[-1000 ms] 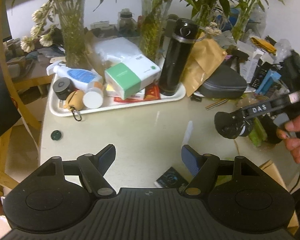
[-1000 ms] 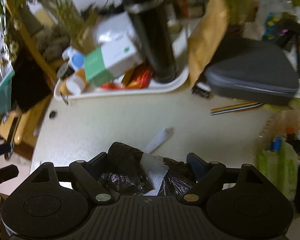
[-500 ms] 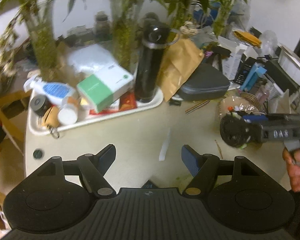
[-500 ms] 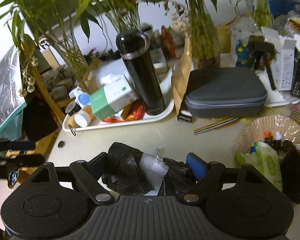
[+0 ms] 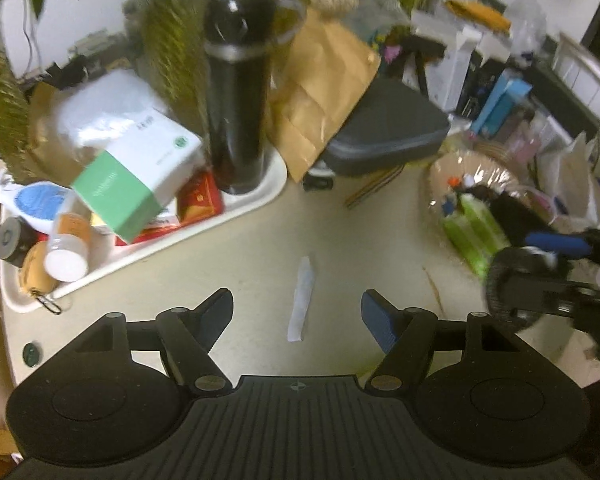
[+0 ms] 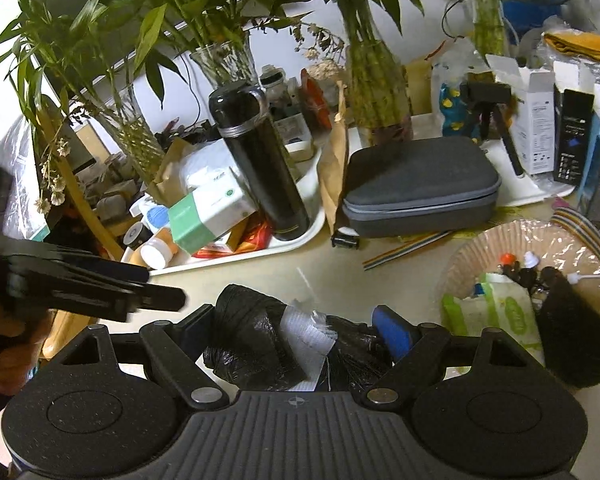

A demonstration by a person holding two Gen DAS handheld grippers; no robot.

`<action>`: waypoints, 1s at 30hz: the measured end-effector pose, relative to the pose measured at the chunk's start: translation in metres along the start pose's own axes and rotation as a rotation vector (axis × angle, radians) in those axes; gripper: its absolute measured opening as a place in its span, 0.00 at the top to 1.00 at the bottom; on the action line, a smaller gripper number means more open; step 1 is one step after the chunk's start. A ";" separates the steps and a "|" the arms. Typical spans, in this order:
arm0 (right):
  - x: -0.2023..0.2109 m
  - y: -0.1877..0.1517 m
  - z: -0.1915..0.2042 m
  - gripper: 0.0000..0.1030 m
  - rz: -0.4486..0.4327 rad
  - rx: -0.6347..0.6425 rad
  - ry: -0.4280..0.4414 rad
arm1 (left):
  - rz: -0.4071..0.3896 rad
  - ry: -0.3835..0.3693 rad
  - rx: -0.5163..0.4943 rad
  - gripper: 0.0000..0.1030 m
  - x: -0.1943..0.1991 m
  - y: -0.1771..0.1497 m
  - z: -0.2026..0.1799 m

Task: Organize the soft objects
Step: 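Grasp the white paper strip with the left tool while the right tool holds the black bags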

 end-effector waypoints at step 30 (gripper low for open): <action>0.013 0.002 -0.018 0.17 -0.041 -0.049 0.025 | 0.279 0.150 -0.163 0.84 -0.140 -0.030 -0.011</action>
Point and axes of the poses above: each gripper's, at about its wrist camera, not at the fingertips, and x roughly against the way its jaws point, z to its left, y to its top, the point moved 8 cm from there along -x, roughly the way its jaws point, and after that the axes turned 10 degrees about x, right-handed, at the moved point
